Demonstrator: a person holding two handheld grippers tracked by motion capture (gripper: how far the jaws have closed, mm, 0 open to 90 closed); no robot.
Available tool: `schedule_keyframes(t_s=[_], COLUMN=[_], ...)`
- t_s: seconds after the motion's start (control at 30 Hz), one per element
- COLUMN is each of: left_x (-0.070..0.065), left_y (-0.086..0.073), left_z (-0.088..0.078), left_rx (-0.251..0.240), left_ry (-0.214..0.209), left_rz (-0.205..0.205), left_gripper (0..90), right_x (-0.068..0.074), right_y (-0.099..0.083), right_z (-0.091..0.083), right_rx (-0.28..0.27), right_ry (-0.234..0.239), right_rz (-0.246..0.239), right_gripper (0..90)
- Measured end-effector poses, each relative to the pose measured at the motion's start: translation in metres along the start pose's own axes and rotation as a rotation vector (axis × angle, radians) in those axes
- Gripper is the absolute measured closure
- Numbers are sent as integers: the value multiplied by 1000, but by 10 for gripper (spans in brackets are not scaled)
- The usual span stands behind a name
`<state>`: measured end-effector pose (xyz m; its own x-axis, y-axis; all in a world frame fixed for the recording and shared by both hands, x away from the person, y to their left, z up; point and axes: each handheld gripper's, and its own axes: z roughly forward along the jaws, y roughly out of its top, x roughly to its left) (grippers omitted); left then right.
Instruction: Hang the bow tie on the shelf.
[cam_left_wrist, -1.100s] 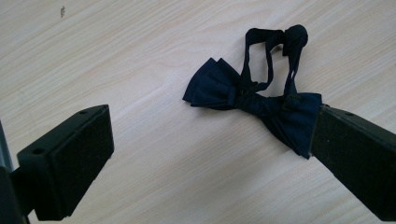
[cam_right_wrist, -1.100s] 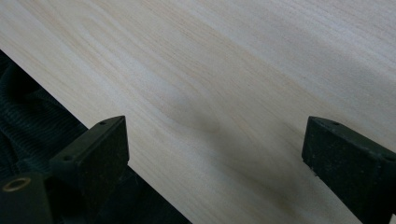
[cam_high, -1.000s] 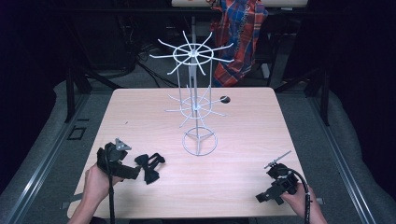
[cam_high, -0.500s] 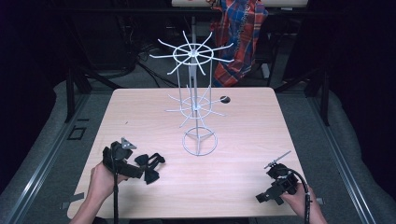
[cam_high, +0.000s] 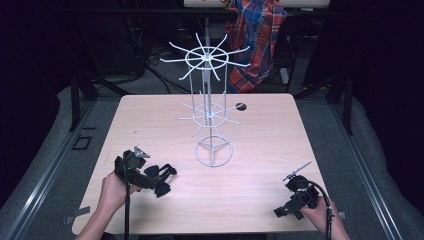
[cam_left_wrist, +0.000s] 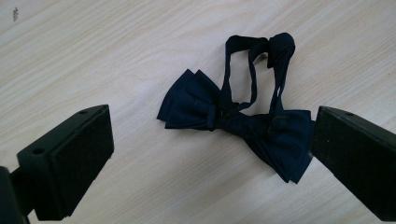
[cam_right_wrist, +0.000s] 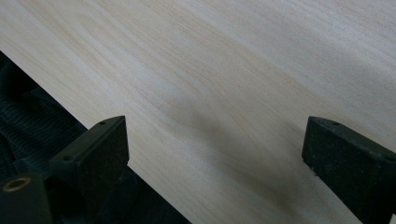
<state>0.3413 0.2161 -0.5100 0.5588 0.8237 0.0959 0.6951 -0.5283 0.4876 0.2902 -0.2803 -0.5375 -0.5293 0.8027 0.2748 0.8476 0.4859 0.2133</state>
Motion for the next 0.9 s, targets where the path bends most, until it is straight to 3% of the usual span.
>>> schedule_keyframes(t_s=[0.33,0.67,0.83,0.87,0.9], left_x=[0,-6,-6,-6,-6], left_y=[5,12,14,14,14], left_z=[12,28,33,35,35], left_rx=[32,87,107,123,123], left_ry=[-29,-54,-69,-87,-87], left_rz=[-8,25,30,25,25], left_gripper=[0,24,83,166,167], right_x=[0,-2,-1,-2,-2], right_y=[0,0,0,0,0], right_z=[0,-1,0,-1,-1], right_rx=[2,13,11,14,14], right_ry=[-1,-6,-7,-7,-7], right_rz=[-2,-11,-11,-10,-10], right_gripper=[69,69,69,70,69])
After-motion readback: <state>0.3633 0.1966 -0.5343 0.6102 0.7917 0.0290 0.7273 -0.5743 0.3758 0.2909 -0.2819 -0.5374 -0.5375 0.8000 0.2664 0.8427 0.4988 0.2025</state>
